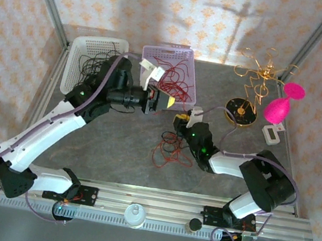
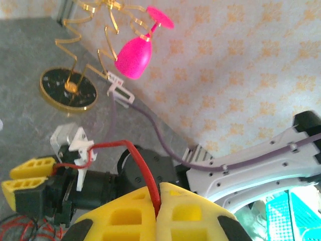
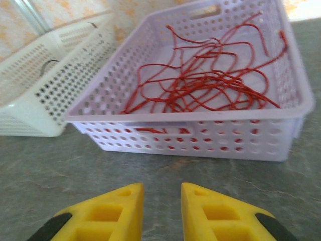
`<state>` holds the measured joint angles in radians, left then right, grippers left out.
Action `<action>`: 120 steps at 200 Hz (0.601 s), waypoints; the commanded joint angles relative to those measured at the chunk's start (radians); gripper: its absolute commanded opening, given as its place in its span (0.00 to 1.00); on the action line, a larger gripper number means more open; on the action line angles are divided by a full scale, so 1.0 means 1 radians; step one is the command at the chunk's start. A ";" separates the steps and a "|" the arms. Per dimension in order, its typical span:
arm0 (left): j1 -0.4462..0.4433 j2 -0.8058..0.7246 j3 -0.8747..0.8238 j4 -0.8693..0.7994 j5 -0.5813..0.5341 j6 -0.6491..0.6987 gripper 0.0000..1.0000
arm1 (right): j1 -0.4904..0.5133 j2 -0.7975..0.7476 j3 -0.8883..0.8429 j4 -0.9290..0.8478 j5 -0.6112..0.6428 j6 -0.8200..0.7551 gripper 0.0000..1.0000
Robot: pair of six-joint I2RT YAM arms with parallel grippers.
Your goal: Untangle the cables
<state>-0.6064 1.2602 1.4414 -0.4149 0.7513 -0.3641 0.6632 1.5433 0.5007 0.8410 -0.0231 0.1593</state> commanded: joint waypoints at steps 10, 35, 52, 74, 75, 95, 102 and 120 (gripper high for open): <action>0.003 0.015 0.146 -0.126 -0.055 0.086 0.00 | -0.067 0.050 0.011 -0.093 0.037 0.117 0.24; 0.004 0.019 0.221 -0.190 -0.100 0.114 0.00 | -0.096 0.082 0.019 -0.112 0.021 0.181 0.16; 0.004 0.029 0.255 -0.227 -0.125 0.126 0.00 | -0.098 0.099 0.022 -0.098 0.007 0.192 0.13; 0.005 0.029 0.295 -0.247 -0.170 0.135 0.00 | -0.102 0.112 0.033 -0.109 0.001 0.194 0.11; 0.005 0.029 0.298 -0.249 -0.172 0.135 0.00 | -0.103 0.112 0.033 -0.109 0.000 0.195 0.11; 0.008 0.034 0.369 -0.276 -0.226 0.146 0.00 | -0.111 0.112 0.030 -0.109 -0.001 0.204 0.12; 0.008 0.035 0.389 -0.280 -0.238 0.148 0.00 | -0.115 0.112 0.028 -0.109 -0.003 0.209 0.12; 0.008 0.031 0.417 -0.278 -0.261 0.152 0.00 | -0.128 0.114 0.021 -0.103 -0.012 0.225 0.12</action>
<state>-0.6060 1.3025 1.7927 -0.6731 0.5583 -0.2398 0.5556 1.6474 0.5079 0.7544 -0.0292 0.3454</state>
